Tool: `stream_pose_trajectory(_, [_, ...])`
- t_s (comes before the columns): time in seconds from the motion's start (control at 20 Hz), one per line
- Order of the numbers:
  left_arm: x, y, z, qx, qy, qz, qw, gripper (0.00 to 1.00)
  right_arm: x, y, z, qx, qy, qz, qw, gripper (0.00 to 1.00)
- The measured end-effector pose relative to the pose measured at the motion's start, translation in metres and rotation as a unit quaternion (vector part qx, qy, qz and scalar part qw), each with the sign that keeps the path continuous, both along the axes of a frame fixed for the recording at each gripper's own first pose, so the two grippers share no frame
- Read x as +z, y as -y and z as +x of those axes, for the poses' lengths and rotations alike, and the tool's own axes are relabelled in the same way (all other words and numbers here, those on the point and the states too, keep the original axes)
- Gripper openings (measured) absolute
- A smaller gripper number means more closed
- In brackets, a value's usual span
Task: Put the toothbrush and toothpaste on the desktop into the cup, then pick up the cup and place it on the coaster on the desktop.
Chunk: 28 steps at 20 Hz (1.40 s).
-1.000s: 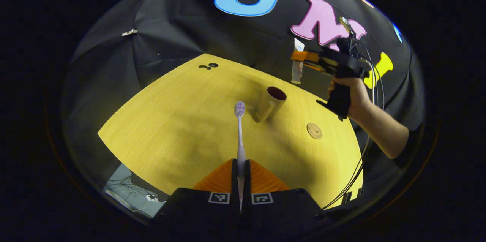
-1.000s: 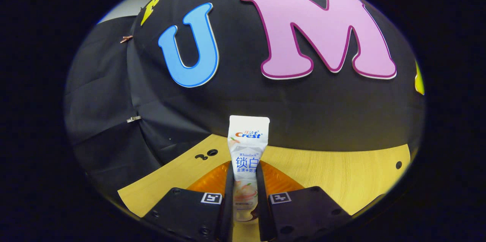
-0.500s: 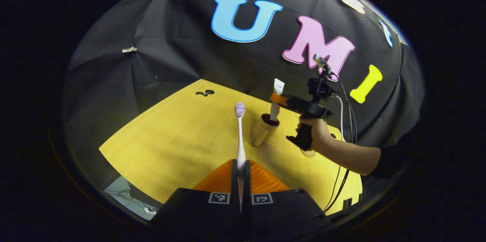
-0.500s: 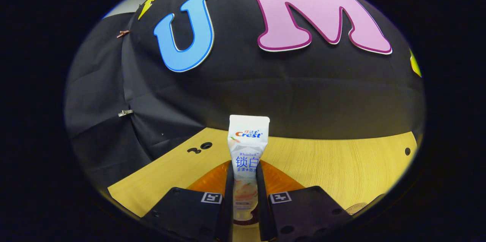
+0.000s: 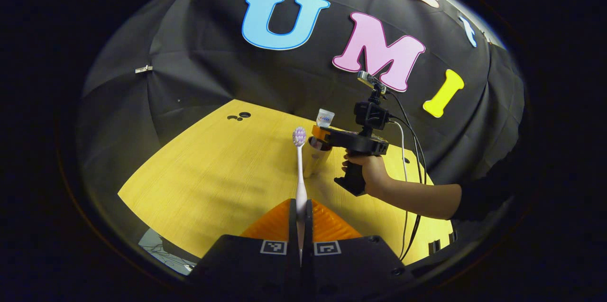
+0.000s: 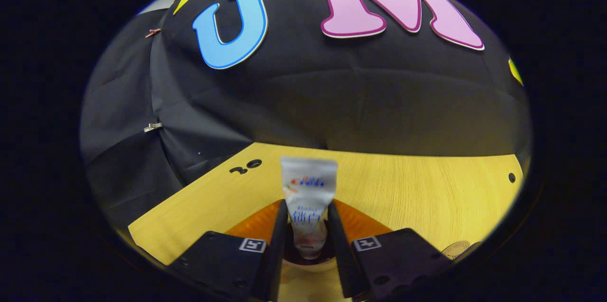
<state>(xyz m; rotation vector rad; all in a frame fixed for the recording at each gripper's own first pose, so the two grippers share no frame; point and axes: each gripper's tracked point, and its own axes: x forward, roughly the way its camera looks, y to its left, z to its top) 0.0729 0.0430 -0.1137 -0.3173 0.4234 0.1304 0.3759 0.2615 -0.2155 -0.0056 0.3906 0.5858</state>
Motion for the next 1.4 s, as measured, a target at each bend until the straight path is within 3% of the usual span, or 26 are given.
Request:
stream_pose_trajectory(0.05, [0.0, 0.0, -0.001, -0.001, 0.001, 0.002, 1.0, 0.06, 0.001, -0.001, -0.003, 0.005, 0.003, 0.0, 1.0, 0.58])
stream_pose_trajectory(0.1, [0.0, 0.001, -0.001, -0.001, 0.003, 0.002, 1.0, 0.06, 0.007, 0.001, -0.005, 0.008, 0.009, 0.0, 1.0, 0.55])
stream_pose_trajectory(0.2, [0.003, 0.001, -0.001, 0.002, 0.008, 0.0, 1.0, 0.06, 0.016, -0.001, -0.013, 0.02, 0.012, 0.008, 1.0, 0.78])
stream_pose_trajectory(0.25, [0.004, 0.001, 0.003, 0.004, 0.011, -0.002, 1.0, 0.06, 0.021, 0.002, -0.016, 0.023, 0.011, 0.008, 1.0, 0.8])
stream_pose_trajectory(0.3, [0.007, 0.0, 0.006, 0.005, 0.017, -0.002, 1.0, 0.06, 0.022, 0.003, -0.021, 0.027, 0.01, 0.006, 1.0, 1.0])
stream_pose_trajectory(0.45, [0.018, -0.003, 0.022, 0.007, 0.038, 0.005, 0.999, 0.06, 0.036, 0.017, -0.036, 0.034, 0.012, 0.005, 0.999, 0.98])
stream_pose_trajectory(0.5, [0.025, -0.004, 0.028, 0.006, 0.048, 0.008, 0.999, 0.11, 0.04, 0.024, -0.04, 0.035, 0.014, 0.005, 0.999, 0.98])
stream_pose_trajectory(0.55, [0.03, -0.005, 0.036, 0.005, 0.059, 0.016, 0.998, 0.06, 0.046, 0.033, -0.045, 0.034, 0.017, 0.004, 0.999, 0.98])
stream_pose_trajectory(0.8, [0.054, -0.006, 0.084, -0.01, 0.109, 0.051, 0.993, 0.06, 0.069, 0.088, -0.061, 0.018, 0.02, 0.004, 1.0, 0.98])
stream_pose_trajectory(1.2, [0.066, 0.0, 0.166, -0.025, 0.18, 0.036, 0.983, 0.06, 0.074, 0.195, -0.074, -0.033, 0.008, -0.021, 0.999, 0.98])
stream_pose_trajectory(1.4, [0.07, -0.003, 0.212, -0.024, 0.227, -0.005, 0.974, 0.06, 0.071, 0.24, -0.076, -0.055, 0.0, -0.032, 0.998, 0.98])
